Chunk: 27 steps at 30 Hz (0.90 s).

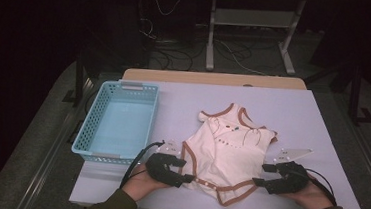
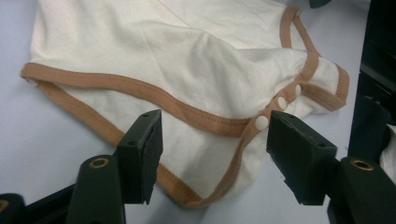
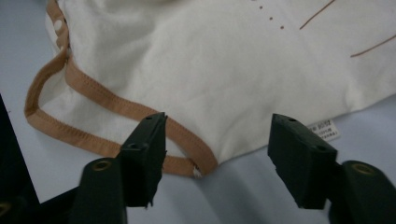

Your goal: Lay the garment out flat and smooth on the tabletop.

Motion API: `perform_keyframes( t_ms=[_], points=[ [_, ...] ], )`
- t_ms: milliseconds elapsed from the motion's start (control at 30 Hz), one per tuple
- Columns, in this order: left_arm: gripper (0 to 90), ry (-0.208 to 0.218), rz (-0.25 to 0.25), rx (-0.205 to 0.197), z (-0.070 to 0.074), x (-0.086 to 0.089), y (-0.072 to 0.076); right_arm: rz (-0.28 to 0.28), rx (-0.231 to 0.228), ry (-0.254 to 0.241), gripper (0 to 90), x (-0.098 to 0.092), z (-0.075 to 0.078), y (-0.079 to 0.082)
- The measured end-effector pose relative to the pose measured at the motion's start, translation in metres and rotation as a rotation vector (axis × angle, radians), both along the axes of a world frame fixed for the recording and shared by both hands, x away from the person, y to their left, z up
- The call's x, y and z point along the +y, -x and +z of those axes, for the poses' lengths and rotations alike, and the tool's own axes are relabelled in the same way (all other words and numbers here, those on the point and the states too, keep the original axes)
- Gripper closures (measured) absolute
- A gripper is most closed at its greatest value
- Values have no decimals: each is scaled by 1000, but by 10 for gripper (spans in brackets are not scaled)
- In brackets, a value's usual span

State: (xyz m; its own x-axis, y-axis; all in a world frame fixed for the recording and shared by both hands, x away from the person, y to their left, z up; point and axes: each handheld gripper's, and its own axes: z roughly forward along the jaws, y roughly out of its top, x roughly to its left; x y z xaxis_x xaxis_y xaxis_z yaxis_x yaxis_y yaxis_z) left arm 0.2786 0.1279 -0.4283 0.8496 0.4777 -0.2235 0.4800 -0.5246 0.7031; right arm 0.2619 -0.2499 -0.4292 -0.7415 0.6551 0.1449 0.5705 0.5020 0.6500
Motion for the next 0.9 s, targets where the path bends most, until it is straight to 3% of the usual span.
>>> perform_keyframes(
  t_ms=[33,167,600,900],
  points=[
    [294,2,9,0,0,0,0,3,5,5,475,0,-1,0],
    [234,-7,16,-10,-2,1,-1,16,23,15,560,1,-2,-1],
    [209,-7,27,-14,-2,2,-2,43,57,76,728,7,-9,-3],
    [209,-8,26,-16,-2,1,-2,59,65,77,835,8,-10,-3]
  ],
)
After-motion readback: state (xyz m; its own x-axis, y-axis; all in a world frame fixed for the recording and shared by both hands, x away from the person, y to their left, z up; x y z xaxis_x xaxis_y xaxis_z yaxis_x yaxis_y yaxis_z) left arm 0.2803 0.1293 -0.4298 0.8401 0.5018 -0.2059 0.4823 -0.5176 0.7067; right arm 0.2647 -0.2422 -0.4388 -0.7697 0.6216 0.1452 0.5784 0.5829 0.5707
